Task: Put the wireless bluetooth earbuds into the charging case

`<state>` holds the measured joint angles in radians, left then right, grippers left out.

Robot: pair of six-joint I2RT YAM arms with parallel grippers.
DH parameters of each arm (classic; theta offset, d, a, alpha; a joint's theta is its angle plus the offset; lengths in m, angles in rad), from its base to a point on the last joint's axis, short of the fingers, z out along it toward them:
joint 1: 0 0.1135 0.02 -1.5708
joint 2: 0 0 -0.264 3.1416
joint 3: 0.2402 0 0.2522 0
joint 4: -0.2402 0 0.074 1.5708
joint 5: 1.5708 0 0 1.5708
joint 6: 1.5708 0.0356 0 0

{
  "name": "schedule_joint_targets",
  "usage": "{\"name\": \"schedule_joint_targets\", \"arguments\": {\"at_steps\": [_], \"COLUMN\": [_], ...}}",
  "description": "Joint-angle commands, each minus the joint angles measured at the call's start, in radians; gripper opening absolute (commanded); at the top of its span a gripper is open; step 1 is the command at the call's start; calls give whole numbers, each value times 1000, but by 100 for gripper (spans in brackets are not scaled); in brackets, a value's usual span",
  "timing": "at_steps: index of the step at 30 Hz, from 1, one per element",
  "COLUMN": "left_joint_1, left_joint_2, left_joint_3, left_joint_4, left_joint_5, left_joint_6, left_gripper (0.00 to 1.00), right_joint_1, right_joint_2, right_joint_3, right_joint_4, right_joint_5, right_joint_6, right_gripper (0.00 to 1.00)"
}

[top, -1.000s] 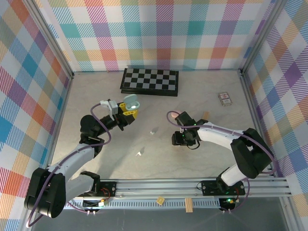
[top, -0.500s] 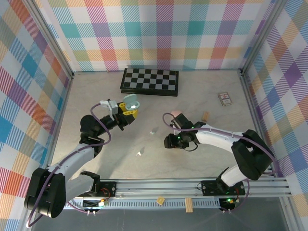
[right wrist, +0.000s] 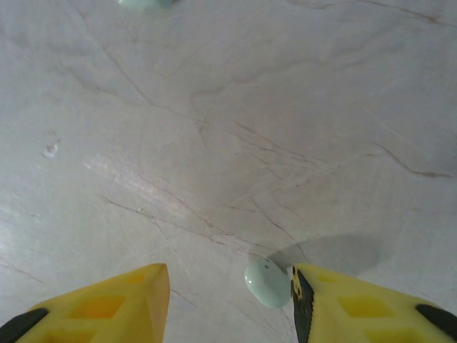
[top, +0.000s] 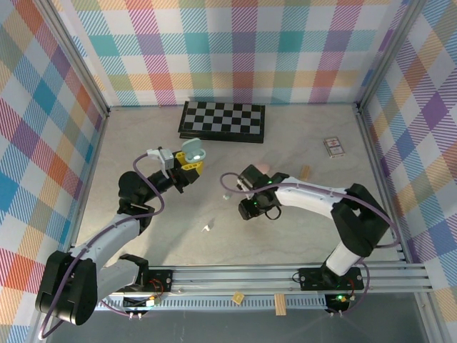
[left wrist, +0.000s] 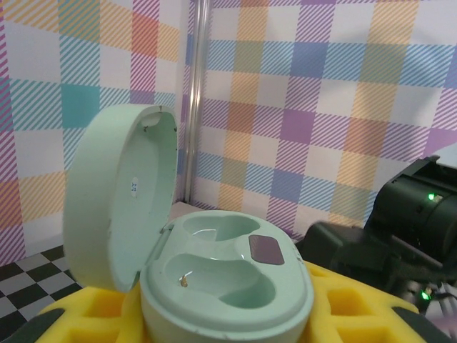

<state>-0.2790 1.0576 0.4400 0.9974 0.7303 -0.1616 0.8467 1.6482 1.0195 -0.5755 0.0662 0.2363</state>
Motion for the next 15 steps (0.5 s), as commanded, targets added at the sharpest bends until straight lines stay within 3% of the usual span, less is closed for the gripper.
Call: {"name": "schedule_joint_targets", "arguments": {"at_steps": [1,7,15], "left_joint_1": [11,15,15], "left_joint_2": [-25,-28,-36], "left_joint_3": [-7,-3,0], "left_joint_4": [44,41,30], "left_joint_5": [-8,-3,1], "left_joint_6": [-1,-1,0], "left_gripper": [29,29,29], "right_joint_1": [52,112,129], "right_joint_2": [50,129,178], "right_joint_3": [61,130,156], "right_joint_4": [-138,-229,-249], "right_joint_5": [160,306,361], "right_joint_6": [-102,-123,-126], "right_gripper": [46,41,36]}}
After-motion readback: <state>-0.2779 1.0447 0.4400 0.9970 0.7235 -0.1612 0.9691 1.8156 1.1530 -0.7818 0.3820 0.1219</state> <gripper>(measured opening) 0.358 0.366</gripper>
